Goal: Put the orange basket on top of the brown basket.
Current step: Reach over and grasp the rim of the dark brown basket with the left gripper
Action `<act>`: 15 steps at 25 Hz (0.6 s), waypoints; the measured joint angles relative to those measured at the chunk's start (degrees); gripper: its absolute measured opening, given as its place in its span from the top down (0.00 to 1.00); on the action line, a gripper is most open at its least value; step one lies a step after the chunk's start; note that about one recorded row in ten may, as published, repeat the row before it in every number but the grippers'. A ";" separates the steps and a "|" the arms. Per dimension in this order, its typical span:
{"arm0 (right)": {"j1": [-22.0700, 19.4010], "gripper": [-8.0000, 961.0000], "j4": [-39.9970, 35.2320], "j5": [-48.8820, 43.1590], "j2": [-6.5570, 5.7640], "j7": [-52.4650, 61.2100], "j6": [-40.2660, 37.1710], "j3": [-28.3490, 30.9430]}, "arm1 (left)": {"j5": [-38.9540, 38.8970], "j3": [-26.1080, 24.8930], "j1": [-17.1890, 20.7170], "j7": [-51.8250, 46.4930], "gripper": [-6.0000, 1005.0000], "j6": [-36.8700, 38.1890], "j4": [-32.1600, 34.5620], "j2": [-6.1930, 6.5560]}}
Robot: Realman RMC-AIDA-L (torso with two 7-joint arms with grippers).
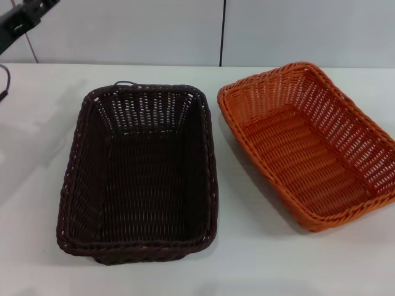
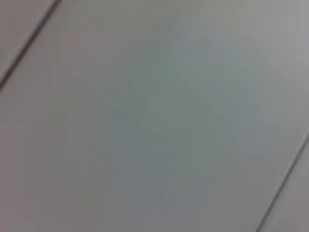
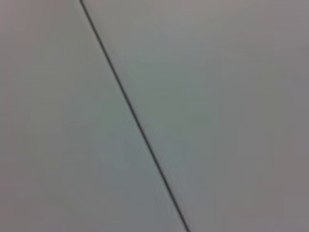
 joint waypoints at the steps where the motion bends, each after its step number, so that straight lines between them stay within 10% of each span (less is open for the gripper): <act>1: -0.15 0.32 0.04 0.46 0.00 0.12 0.00 0.04 | 1.52 2.53 0.00 -3.98 0.14 0.37 -1.89 1.54; 4: -0.55 0.32 0.05 0.74 0.02 0.32 0.00 0.01 | 4.34 5.84 0.03 -10.68 0.14 0.80 -4.65 3.81; 5: -0.77 0.32 0.01 0.75 0.02 0.34 0.00 0.00 | 11.90 11.45 0.06 -24.98 0.14 0.56 -10.02 8.40; 9: -1.65 0.32 -0.28 0.77 -0.02 0.46 0.00 0.00 | 25.19 16.37 -0.35 -44.75 0.14 -4.47 -20.61 13.79; 15: -2.74 0.32 -0.48 0.82 -0.35 0.50 0.00 0.03 | 37.03 16.80 -1.61 -56.43 0.14 -11.03 -28.32 15.39</act>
